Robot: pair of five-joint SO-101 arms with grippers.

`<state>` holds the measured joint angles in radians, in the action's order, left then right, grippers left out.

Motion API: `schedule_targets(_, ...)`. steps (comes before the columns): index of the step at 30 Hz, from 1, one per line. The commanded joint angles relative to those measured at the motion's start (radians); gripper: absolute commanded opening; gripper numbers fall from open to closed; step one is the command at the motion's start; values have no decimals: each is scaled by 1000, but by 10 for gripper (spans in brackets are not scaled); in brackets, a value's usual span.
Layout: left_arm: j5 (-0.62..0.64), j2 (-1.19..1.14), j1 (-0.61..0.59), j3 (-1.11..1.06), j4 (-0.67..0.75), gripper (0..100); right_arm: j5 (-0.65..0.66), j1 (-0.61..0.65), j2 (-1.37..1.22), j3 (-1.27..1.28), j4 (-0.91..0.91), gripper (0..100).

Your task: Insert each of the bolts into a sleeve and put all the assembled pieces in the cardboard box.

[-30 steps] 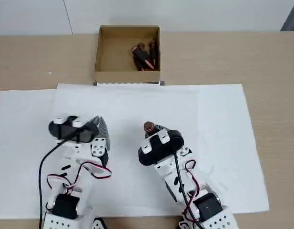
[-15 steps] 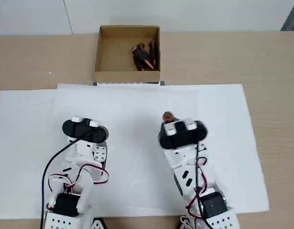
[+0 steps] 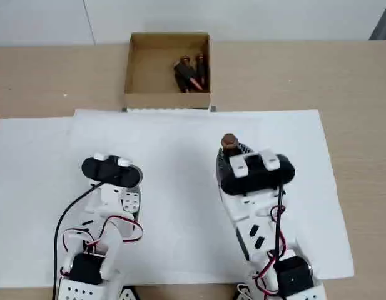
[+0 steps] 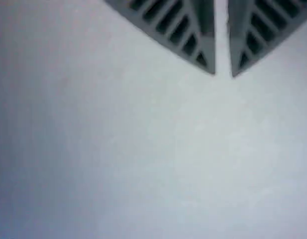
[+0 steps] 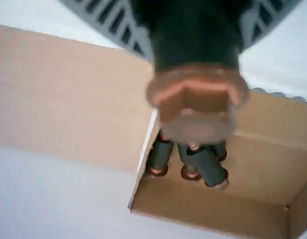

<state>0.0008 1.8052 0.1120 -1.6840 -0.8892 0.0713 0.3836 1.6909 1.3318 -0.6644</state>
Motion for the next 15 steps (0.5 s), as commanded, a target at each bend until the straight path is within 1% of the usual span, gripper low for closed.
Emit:
schedule_targets(1, -8, 11, -3, 5, -6, 6, -48, -7, -165, -178, 28, 4)
schedule_targets(4, -8, 11, -3, 5, -6, 6, -106, -8, -366, -327, 44, 4)
schedule_targets(10, -5, 11, -3, 5, -6, 6, -114, -28, -762, -589, 44, 4)
schedule_targets(15, -5, 11, -5, 4, -5, 6, -114, -62, -1020, -807, 44, 4)
